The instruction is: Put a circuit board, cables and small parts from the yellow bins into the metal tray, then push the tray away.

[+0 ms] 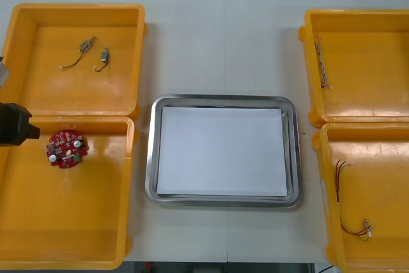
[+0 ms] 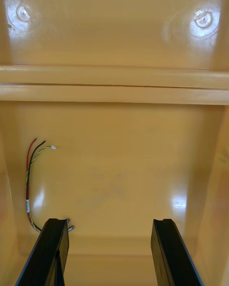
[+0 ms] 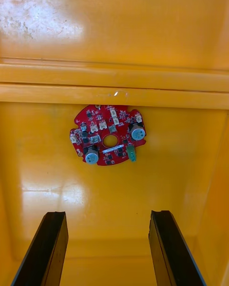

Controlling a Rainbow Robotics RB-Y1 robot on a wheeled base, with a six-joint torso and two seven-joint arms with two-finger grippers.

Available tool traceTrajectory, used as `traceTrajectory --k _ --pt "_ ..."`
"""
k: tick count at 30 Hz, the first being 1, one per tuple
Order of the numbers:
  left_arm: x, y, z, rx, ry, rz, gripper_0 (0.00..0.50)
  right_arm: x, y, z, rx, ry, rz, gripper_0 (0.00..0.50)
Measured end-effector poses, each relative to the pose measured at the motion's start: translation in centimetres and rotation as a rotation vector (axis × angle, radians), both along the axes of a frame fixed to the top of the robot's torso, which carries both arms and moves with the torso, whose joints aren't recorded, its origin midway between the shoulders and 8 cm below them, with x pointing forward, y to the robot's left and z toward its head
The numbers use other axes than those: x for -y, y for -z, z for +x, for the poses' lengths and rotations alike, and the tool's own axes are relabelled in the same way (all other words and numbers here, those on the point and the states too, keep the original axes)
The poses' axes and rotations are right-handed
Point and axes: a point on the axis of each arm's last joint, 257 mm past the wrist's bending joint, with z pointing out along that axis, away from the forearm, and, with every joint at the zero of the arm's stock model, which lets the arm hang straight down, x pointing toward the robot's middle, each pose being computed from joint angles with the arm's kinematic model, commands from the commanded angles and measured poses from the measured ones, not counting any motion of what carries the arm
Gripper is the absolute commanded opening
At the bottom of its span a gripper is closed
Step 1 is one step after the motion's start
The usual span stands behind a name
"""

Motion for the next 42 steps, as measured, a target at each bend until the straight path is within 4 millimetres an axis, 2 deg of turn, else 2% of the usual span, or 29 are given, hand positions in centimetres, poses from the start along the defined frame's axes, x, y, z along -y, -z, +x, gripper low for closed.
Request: traceTrajectory --k 18,21,24,30,36,42 --pt "-0.2 0.5 -0.4 -0.013 -0.006 0.000 0.500 0.5 -0.2 0.2 0.021 0.016 -0.001 0.500" --pt "-0.3 0.5 -0.4 -0.013 -0.010 0.004 0.500 0.7 0.6 0.0 0.025 0.023 0.010 0.500" --pt "-0.3 0.5 -0.4 -0.013 -0.010 0.004 0.500 0.8 2.2 -1.1 -0.008 0.038 0.025 0.500" --pt "-0.3 0.5 -0.4 -0.013 -0.010 0.004 0.500 -0.1 5.3 -2.6 -0.047 0.077 0.094 0.500" --pt "-0.4 0.6 -0.4 -0.013 -0.011 0.005 0.500 -1.5 6.8 -2.7 -0.035 0.106 0.169 0.500" --pt "-0.6 0.5 -0.3 -0.010 -0.018 0.012 0.500 -1.6 7.6 -2.3 0.011 0.136 0.199 0.500"
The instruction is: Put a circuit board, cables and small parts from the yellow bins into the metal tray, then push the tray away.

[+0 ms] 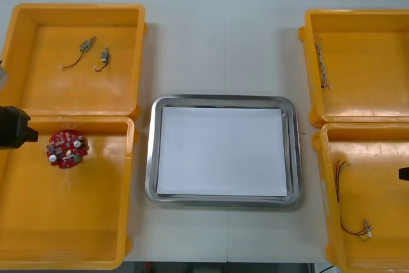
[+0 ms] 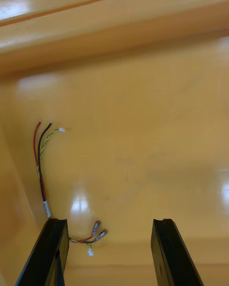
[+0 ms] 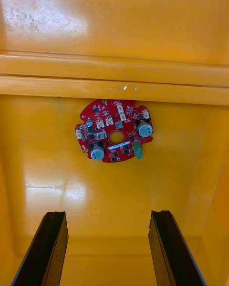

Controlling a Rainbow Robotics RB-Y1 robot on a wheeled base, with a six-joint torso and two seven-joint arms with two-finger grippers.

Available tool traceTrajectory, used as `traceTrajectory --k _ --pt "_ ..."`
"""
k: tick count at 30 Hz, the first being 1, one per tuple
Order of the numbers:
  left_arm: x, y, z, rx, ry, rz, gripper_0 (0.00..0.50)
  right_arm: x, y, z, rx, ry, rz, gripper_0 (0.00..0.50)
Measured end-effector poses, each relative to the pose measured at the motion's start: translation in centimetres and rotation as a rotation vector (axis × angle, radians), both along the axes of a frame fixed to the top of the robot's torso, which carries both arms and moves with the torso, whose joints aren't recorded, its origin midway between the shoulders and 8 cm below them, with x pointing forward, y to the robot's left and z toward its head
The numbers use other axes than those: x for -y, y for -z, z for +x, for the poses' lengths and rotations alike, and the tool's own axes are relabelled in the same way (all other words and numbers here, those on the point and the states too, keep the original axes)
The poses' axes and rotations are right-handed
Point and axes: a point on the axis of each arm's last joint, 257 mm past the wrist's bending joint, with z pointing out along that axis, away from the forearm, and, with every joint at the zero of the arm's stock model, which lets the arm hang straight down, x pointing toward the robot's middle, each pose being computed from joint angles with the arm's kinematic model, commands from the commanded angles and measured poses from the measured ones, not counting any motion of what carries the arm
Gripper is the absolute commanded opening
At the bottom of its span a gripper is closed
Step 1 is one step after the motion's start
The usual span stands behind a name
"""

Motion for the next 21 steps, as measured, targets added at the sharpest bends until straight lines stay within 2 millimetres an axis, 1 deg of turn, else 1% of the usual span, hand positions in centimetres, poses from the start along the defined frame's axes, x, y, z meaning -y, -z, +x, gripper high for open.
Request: traceTrajectory --k 5,10,13,16,18,21 --pt "-0.3 0.2 0.2 0.005 -0.018 0.013 0.500 1.1 1.2 0.0 0.055 0.044 -0.007 0.500" --pt "-0.2 0.5 1.0 0.033 -0.037 0.013 0.500 2.3 3.8 -1.4 0.025 0.062 -0.072 0.500" --pt "0.2 0.5 1.9 0.069 -0.044 0.005 0.500 1.7 5.4 -2.0 -0.004 0.059 -0.072 0.500" --pt "0.7 0.7 2.7 0.104 -0.050 -0.014 0.500 0.6 6.6 -2.4 -0.036 0.130 -0.009 0.500" --pt "1.0 0.8 3.1 0.125 -0.054 -0.028 0.500 0.0 7.1 -2.5 -0.045 0.165 0.022 0.500" --pt "1.3 0.9 3.7 0.163 -0.056 -0.050 0.500 -0.7 7.5 -2.6 -0.046 0.172 0.044 0.500"
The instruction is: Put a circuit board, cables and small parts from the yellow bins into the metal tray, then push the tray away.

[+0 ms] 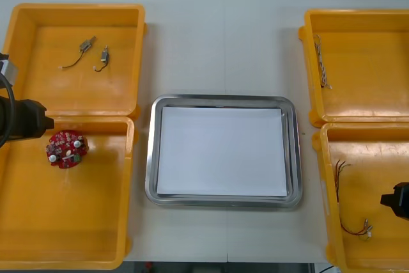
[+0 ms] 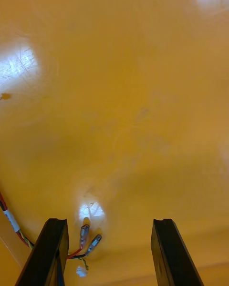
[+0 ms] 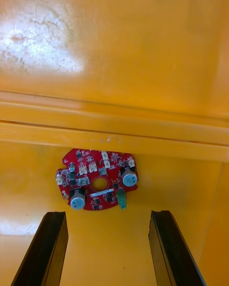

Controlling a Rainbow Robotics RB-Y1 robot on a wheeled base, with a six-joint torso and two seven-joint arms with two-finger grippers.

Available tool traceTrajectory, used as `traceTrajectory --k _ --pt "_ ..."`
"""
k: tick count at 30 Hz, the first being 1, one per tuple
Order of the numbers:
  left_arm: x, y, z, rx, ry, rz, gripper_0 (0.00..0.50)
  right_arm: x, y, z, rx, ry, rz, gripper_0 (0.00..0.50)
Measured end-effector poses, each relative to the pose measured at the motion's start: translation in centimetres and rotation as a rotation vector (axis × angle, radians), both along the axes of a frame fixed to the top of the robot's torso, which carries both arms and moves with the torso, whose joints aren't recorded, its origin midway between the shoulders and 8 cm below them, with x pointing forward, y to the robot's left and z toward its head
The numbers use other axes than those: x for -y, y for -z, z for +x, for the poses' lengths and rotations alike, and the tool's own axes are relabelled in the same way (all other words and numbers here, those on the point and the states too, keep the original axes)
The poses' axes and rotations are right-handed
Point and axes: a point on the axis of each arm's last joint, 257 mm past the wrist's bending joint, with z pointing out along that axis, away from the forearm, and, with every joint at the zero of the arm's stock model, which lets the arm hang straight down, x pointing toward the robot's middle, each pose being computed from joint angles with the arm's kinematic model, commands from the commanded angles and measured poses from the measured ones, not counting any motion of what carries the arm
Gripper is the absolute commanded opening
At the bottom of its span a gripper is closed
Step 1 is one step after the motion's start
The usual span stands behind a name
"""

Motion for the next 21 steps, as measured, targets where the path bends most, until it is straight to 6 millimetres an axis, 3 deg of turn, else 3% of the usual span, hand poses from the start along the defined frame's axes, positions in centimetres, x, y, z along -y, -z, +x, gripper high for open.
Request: traceTrajectory --k 9,21 --pt "0.4 2.0 0.3 0.050 -0.010 -0.028 0.500 -1.5 1.6 -0.7 -0.021 0.024 0.036 0.500" --pt "1.4 5.5 -0.2 0.022 -0.043 0.008 0.500 -1.6 3.9 -2.2 -0.074 0.059 -0.008 0.500"
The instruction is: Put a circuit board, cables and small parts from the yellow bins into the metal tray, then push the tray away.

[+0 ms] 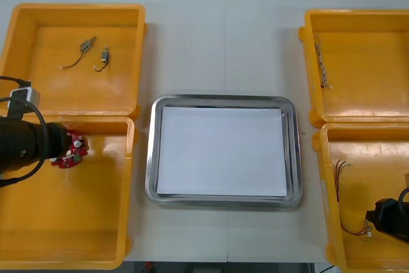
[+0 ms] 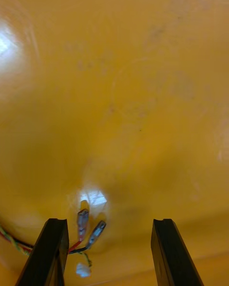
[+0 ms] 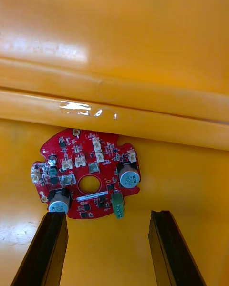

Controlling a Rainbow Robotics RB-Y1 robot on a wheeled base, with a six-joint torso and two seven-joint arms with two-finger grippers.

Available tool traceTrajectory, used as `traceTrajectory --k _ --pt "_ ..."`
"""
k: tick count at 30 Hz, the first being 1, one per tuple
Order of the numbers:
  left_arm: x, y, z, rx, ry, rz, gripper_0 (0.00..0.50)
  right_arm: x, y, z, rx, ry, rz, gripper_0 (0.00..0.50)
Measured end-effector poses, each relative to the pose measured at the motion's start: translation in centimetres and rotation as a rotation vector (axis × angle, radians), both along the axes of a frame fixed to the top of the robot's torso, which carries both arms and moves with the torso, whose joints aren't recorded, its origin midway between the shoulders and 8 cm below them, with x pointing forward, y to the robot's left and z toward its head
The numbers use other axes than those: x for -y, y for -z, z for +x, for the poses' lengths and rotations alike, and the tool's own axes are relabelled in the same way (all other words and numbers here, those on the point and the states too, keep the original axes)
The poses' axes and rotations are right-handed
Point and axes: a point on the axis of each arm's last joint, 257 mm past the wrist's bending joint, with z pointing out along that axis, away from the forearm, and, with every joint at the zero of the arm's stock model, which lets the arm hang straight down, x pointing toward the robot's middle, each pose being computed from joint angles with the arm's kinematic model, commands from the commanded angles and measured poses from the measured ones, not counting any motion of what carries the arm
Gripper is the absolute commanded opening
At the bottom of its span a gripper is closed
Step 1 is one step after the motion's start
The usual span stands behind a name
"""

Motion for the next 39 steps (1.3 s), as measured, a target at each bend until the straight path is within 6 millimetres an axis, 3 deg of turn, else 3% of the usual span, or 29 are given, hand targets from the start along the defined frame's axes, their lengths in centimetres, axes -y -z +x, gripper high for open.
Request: traceTrajectory --k 9,22,31,33,35,36,37,39 --pt "1.5 2.1 0.1 -0.001 -0.125 -0.044 0.500 -0.9 1.2 0.2 0.002 -0.008 -0.032 0.500" --pt "1.8 5.2 0.8 -0.019 -0.135 -0.055 0.500 -1.9 2.0 0.1 0.006 0.001 -0.020 0.500" --pt "2.6 5.9 0.5 -0.033 -0.115 -0.041 0.500 -2.0 2.4 -0.2 0.002 -0.005 -0.032 0.500" --pt "2.6 6.0 0.4 -0.035 -0.114 -0.040 0.500 -2.0 2.4 -0.2 0.002 -0.004 -0.032 0.392" --pt "2.6 6.1 0.3 -0.037 -0.115 -0.039 0.500 -2.0 2.4 -0.3 0.001 -0.004 -0.033 0.131" --pt "2.5 6.2 0.2 -0.039 -0.116 -0.038 0.500 -2.0 2.4 -0.3 0.001 -0.004 -0.033 0.031" --pt "2.5 6.3 0.2 -0.040 -0.117 -0.037 0.500 -1.9 2.5 -0.3 0.000 -0.003 -0.034 0.000" --pt "2.3 6.4 0.1 -0.041 -0.121 -0.032 0.500 -1.9 2.5 -0.3 0.000 -0.003 -0.034 0.000"
